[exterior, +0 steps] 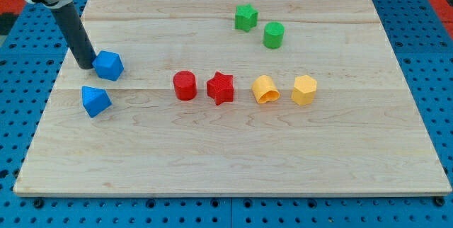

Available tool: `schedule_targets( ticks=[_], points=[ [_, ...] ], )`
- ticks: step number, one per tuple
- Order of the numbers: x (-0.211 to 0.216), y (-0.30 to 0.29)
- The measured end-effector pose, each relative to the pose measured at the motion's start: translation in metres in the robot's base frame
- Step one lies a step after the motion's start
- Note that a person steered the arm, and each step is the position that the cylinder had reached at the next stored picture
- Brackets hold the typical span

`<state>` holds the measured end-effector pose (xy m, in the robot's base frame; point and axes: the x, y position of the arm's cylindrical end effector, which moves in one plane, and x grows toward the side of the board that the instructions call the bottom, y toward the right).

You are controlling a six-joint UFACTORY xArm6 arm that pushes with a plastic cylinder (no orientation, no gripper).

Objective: Bring the green blocks above the top side of the blue cube

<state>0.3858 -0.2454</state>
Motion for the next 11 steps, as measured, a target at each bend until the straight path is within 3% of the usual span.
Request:
schedule_targets(
  ticks=[1,3,4,5,6,7,9,10,11],
  points=[
    [-0.038,-0.005],
    [-0.130,0.193],
    [-0.181,0.232],
    [-0.187,0.321],
    [-0.147,0.355],
    [-0.119,0.330],
    [-0.118,0.162],
    [-0.119,0.108],
    [-0.133,0.109]
  ],
)
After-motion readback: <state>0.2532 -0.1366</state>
